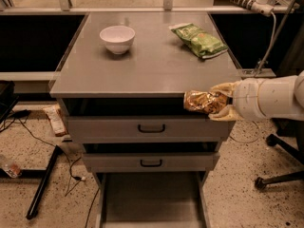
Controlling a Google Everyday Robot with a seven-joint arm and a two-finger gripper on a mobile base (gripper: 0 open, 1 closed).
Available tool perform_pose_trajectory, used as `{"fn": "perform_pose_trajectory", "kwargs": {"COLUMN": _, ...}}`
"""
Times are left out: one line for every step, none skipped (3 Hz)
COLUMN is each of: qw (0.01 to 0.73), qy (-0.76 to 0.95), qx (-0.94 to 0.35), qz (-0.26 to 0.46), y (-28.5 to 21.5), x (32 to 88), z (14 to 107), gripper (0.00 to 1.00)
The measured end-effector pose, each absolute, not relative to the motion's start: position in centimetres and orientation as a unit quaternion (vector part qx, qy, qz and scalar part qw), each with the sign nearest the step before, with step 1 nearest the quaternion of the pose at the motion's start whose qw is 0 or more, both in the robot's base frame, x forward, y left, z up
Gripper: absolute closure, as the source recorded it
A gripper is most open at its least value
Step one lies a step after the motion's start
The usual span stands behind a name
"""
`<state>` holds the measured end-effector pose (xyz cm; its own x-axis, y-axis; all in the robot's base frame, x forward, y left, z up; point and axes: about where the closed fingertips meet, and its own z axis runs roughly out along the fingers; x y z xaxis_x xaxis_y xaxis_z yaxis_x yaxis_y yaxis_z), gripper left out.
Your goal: Pick orange can from bottom drawer and place on counter
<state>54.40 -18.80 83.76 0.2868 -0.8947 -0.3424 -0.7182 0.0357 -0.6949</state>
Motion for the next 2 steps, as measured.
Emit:
{"fn": "perform_pose_trajectory", "kwargs": {"qw": 0.427, "qy": 0.541, "qx": -0.711, "qz": -0.144, "y": -17.0, "x": 54.3, "z": 89.2, "gripper": 1.0}}
{"fn": "perform_pose_trajectory", "kwargs": {"qw": 0.458, "qy": 0.489, "qx": -0.732, "qz": -0.125, "y": -14.0, "x": 56.3, "z": 93.1, "gripper": 1.0}}
